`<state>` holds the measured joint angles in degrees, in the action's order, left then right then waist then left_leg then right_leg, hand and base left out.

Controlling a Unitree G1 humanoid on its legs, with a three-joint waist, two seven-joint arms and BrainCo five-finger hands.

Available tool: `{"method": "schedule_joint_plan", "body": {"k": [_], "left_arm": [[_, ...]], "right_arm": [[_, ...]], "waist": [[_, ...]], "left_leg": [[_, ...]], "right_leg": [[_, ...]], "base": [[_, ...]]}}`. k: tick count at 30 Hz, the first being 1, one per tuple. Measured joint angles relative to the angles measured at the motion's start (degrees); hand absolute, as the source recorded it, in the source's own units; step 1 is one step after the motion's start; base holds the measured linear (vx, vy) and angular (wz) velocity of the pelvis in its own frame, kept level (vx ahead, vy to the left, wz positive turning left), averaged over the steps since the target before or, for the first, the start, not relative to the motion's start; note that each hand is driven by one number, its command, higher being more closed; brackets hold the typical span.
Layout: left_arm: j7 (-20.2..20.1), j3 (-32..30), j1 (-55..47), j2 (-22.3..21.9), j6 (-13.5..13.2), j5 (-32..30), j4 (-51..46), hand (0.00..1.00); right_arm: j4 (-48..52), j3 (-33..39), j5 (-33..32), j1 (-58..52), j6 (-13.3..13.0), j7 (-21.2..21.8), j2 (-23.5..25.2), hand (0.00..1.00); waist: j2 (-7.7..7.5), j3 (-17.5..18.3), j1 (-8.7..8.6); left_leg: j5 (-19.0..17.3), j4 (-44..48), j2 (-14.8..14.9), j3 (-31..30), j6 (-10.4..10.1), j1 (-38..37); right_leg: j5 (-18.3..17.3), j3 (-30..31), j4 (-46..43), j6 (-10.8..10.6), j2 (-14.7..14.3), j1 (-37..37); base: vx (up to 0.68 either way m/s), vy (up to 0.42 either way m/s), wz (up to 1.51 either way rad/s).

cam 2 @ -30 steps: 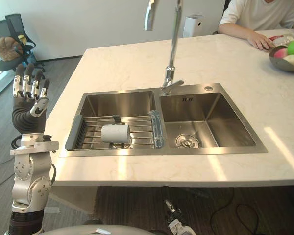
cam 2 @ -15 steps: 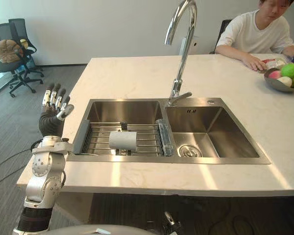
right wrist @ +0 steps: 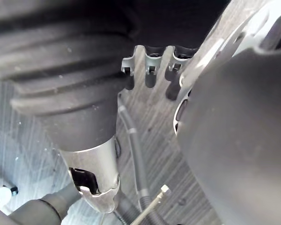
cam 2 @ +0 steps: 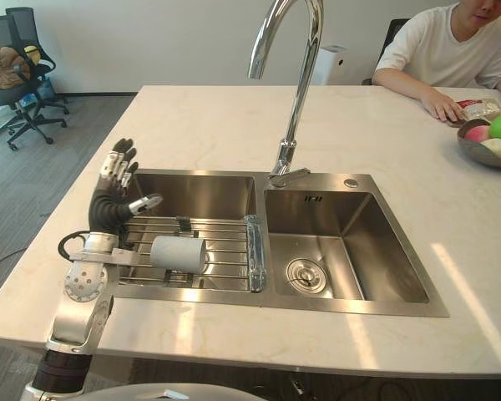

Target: Walk over to the sink, pick up the cup, carry it to the dishwasher, place the cup inside the dishwasher, then close the dishwasher door

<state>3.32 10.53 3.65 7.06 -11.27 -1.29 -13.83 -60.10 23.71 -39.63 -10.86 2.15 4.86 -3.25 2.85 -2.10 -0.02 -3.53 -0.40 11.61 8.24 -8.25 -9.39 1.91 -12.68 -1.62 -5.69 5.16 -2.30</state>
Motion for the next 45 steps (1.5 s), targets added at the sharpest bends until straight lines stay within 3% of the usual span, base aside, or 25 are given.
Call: {"method": "schedule_joint_plan", "body": {"k": [4, 10, 21, 28, 35, 45], "left_arm": [[-1.6, 5.8, 0.7, 6.7, -1.1, -8.0, 2.1, 0.0], [-5.0, 12.0, 0.7, 12.4, -1.1, -14.9, 3.7, 0.0], [-6.7, 12.8, 0.7, 19.1, -1.1, -28.2, 3.7, 0.0], [-9.1, 12.7, 1.0, 24.7, 1.0, -30.4, 7.4, 0.0], [-8.9, 12.6, 1.0, 25.7, 4.4, -32.8, 9.3, 0.0], [-5.2, 12.1, 1.0, 25.6, 4.5, -35.0, 12.9, 0.0]], "right_arm": [[0.0, 0.4, -0.3, 0.1, -0.7, 0.0, 0.4, 0.0], [-1.0, 2.3, -0.3, 0.8, -0.4, 0.2, 0.3, 0.0], [-1.6, -2.5, 4.1, 3.5, 0.8, 1.3, -2.9, 0.0], [-1.6, -3.8, 4.0, 4.3, 2.1, 2.5, -6.0, 0.0], [-1.6, -5.0, 4.0, 4.0, 2.1, 2.6, -6.4, 0.0], [-1.5, -5.5, 4.0, 3.2, 2.1, 2.6, -6.3, 0.0]], "waist": [[-1.05, -0.3, 0.09], [-0.98, -0.7, -0.7], [0.89, -1.1, -0.71], [0.94, -1.2, -1.33], [1.12, -1.8, -1.59], [1.27, -2.3, -2.24]], "left_leg": [[-0.4, -0.7, -1.1, 1.3, 0.1, 0.4], [-0.7, -0.7, -1.7, 1.5, 0.4, 0.2], [-0.7, -0.7, -1.8, 0.7, 0.3, 1.4], [-0.8, -0.7, -2.5, 0.3, 0.6, 1.5], [-0.9, -0.6, -2.6, 0.4, 0.6, 1.5], [-1.1, -0.7, -2.6, 1.5, 0.7, 1.6]], "right_leg": [[3.7, 0.6, 6.3, -0.5, 0.3, -1.7], [3.7, 0.9, 6.7, -0.6, 0.9, -1.6], [3.8, 0.7, 6.7, -0.8, 0.9, -0.5], [3.8, 0.5, 6.7, -0.9, 1.6, -0.6], [3.9, 0.7, 6.7, -1.0, 1.7, -0.6], [3.9, 1.5, 6.7, -1.1, 1.7, 0.2]], "base": [[0.03, 0.036, -0.07], [-0.01, 0.014, -0.02], [-0.01, 0.0, 0.0], [0.0, 0.008, 0.01], [0.0, 0.0, 0.0], [0.0, 0.004, -0.04]]}}
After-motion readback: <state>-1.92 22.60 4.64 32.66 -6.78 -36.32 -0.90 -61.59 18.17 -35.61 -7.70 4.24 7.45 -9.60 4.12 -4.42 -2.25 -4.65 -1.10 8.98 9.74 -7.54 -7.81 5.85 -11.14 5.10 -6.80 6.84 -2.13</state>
